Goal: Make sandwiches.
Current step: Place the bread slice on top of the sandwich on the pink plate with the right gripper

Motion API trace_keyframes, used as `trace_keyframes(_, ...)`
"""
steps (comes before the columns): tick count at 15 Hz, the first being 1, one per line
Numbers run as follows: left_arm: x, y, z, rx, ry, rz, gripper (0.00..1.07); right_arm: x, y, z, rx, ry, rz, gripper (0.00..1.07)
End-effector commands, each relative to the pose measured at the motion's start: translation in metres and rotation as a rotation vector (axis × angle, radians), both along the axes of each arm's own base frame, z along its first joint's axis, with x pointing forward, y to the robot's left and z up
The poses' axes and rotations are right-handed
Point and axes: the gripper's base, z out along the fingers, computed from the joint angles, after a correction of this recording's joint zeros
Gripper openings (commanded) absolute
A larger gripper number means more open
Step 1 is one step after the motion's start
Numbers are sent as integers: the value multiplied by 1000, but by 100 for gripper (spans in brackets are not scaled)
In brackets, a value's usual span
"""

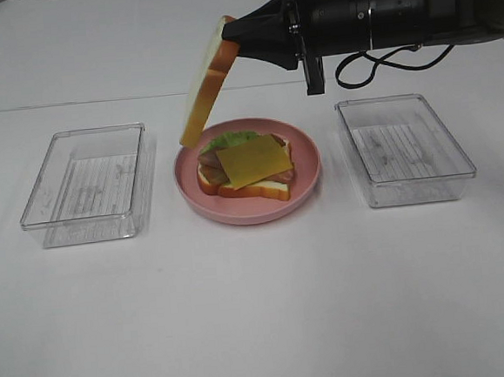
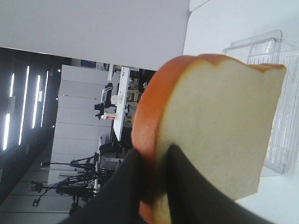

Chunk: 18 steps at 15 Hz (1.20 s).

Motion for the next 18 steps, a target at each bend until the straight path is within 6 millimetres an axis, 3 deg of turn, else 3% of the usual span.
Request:
trace_keyframes(1, -3, 0, 0, -13, -29, -1, 80, 7, -1, -9, 52, 32, -53, 0)
trace_keyframes(5, -3, 0, 0, -13, -29, -1, 80, 12, 0, -49, 34, 138, -56, 0)
trace_keyframes(7, -3, 0, 0, -13, -29, -1, 80, 15, 1, -57, 44, 148, -42, 0)
trace_keyframes(18, -3, 0, 0, -13, -29, -1, 80, 28, 0, -64, -15, 145, -114, 0)
